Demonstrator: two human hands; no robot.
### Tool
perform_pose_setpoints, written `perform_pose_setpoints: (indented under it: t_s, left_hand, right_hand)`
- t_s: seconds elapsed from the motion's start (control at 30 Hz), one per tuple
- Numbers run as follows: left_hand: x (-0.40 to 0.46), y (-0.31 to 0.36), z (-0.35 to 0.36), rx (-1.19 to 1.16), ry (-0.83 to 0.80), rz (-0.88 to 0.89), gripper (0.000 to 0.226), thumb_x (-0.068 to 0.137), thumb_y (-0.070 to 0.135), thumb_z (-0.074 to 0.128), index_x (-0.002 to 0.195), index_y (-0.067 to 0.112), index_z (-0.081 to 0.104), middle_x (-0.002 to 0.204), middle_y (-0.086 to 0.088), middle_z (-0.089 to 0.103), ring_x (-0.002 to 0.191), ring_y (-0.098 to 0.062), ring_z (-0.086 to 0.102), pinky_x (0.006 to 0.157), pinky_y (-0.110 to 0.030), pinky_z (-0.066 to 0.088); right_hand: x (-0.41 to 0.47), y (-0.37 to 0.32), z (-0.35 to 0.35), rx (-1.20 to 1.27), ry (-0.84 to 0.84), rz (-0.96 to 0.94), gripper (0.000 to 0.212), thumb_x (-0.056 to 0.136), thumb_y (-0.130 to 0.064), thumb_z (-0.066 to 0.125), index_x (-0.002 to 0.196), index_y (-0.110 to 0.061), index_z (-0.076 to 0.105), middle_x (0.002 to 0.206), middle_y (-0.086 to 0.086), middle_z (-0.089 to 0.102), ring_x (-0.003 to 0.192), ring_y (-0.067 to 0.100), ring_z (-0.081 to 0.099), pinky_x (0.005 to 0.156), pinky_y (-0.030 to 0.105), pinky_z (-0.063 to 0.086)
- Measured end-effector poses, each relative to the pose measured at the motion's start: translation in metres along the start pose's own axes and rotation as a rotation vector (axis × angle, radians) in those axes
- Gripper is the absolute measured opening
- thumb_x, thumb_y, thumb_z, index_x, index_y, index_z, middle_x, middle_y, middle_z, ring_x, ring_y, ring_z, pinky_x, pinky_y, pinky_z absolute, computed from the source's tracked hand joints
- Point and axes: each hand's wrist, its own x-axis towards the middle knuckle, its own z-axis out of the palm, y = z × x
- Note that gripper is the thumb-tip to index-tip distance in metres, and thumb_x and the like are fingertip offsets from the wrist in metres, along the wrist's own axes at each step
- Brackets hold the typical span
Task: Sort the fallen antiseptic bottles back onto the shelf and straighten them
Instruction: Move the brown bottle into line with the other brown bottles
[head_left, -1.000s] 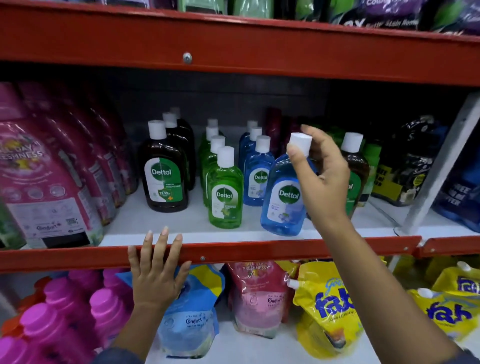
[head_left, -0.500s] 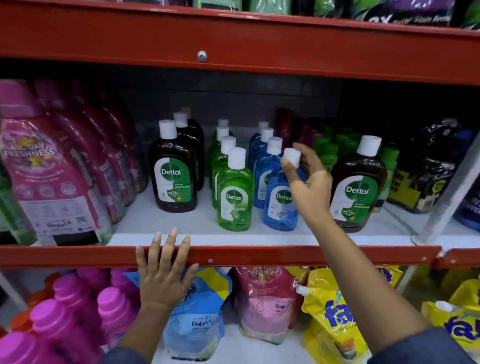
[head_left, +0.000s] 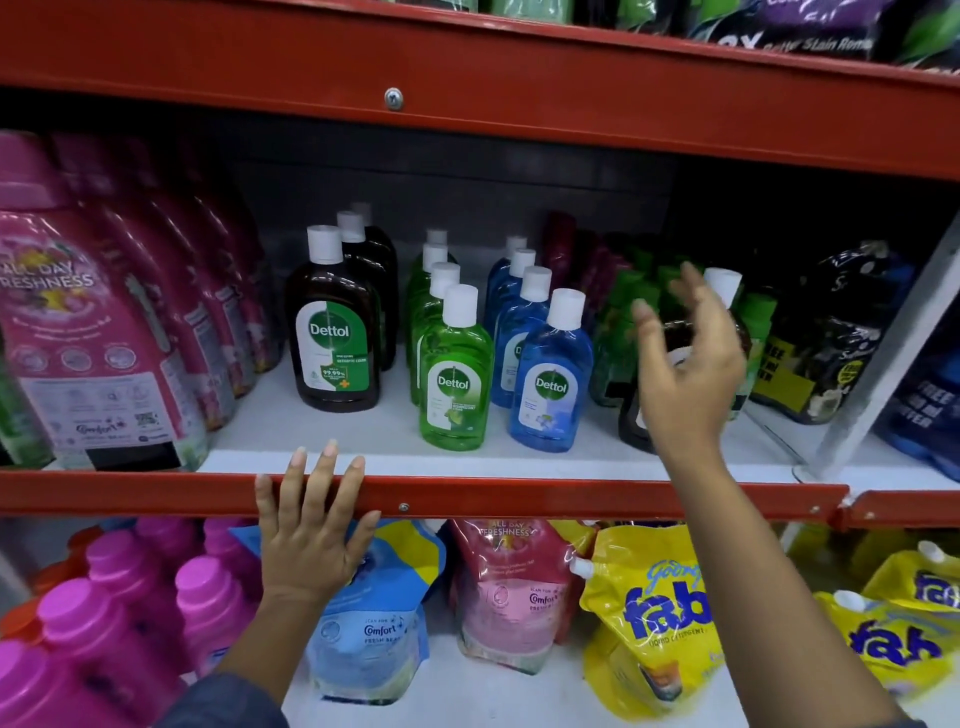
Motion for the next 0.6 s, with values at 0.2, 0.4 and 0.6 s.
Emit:
perform_pose_setpoints:
  t_s: [0.2,0.4,0.6]
  left_hand:
    - [0.000,0.001,-0.001,0.016,-0.015,-0.003,0.050,0.102,0.047,0.027,0.141,0.017,0.033,0.141,-0.014,0.038,0.137,-0.034,0.025,0.122,-0.050,0.002]
    - [0.000,0.000,-0.004,0.026,-0.044,-0.003,0.050,0.102,0.047,0.027,0.142,0.017,0.034,0.142,-0.015,0.038,0.137,-0.035,0.026,0.121,-0.051,0.004]
    - [-0.001,0.000,-0.008,0.045,-0.081,-0.008,0.051,0.102,0.048,0.025,0.142,0.017,0.033,0.143,-0.016,0.038,0.136,-0.037,0.028,0.121,-0.052,0.005]
  right_hand:
    - [0.033,0.035,-0.030,-0.130,-0.011,0.071,0.051,0.096,-0.033,0.059,0.138,-0.006,0.049,0.137,0.014,0.057,0.128,0.029,0.052,0.097,0.010,0.029]
    - [0.048,0.049,-0.034,-0.045,-0.206,0.277,0.053,0.093,-0.039,0.062,0.136,-0.009,0.050,0.111,0.001,0.060,0.096,0.019,0.055,0.070,0.019,0.033]
    - [0.051,0.050,-0.037,0.072,-0.190,0.329,0.039,0.092,-0.038,0.064,0.120,-0.011,0.063,0.096,0.010,0.066,0.086,0.034,0.060,0.060,0.027,0.035]
